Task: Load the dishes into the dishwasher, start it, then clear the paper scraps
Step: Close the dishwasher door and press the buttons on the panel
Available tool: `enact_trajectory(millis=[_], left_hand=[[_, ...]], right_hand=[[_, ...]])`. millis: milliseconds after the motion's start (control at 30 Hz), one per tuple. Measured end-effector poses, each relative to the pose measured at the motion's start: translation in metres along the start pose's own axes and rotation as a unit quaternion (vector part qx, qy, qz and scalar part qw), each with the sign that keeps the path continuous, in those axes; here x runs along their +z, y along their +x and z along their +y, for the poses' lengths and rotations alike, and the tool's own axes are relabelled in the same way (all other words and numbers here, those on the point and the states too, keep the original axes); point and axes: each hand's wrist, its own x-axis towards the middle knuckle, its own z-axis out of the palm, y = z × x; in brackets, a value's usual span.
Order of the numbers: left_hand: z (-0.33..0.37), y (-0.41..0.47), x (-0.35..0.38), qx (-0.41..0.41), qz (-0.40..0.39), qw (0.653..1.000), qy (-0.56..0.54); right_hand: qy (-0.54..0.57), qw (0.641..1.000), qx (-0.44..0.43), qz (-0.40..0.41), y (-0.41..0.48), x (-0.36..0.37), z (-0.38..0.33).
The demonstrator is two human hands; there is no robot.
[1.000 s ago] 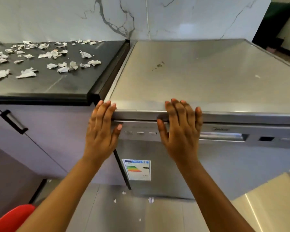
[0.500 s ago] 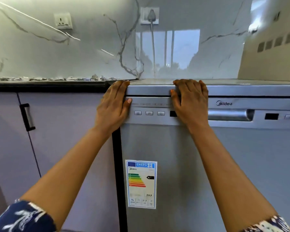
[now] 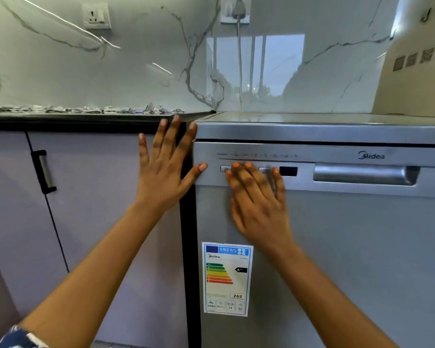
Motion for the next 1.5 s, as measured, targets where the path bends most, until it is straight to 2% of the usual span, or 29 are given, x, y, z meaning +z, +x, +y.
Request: enact_trajectory(millis=[133,333,500,567,633,700,800,967,1067,1200,1500], left_hand=[[-0.022,0.006,0.005,-0.080,-0.006,0.996,-0.036],[-0.029,0.014,0.007,-0.071,-0.038,0.996,-0.042],[-0.022,0.008,0.009,-0.076,-0.029,0.994,-0.067],[-0.018,0.006,0.006,-0.059,-0.013,0.993,-0.096],[-0.013,0.006,0.004,-0.007,0.002,0.992,-0.124],[-0.008,0.008,0.003,0.043,0.006,0.989,-0.145],[-0.005,0.014,0.001,0.075,0.001,0.981,-0.177],[-0.005,0.017,0.002,0.081,-0.008,0.975,-0.206],[-0.005,0.020,0.001,0.080,-0.004,0.975,-0.206],[0.003,0.023,-0.001,0.068,0.013,0.969,-0.238],[0.034,0.038,0.008,0.071,0.087,0.967,-0.227]], right_hand=[[-0.034,0.999,0.035,-0.015,-0.003,0.024,-0.015],[-0.056,0.998,0.027,0.002,-0.007,0.031,-0.013],[-0.034,0.999,0.038,-0.008,0.004,0.021,-0.020],[0.019,0.999,0.027,0.002,0.010,0.011,-0.012],[0.060,0.997,0.028,0.039,0.015,0.000,0.005],[0.052,0.994,0.061,0.071,0.025,-0.009,0.027],[0.004,0.992,0.108,0.066,0.045,-0.016,0.057],[0.007,0.995,0.096,0.040,0.059,-0.014,0.076],[-0.002,0.998,0.055,0.036,0.060,-0.018,0.086],[0.034,0.999,-0.005,-0.014,0.064,-0.032,0.112],[-0.042,0.997,0.057,0.036,0.040,-0.037,0.145]])
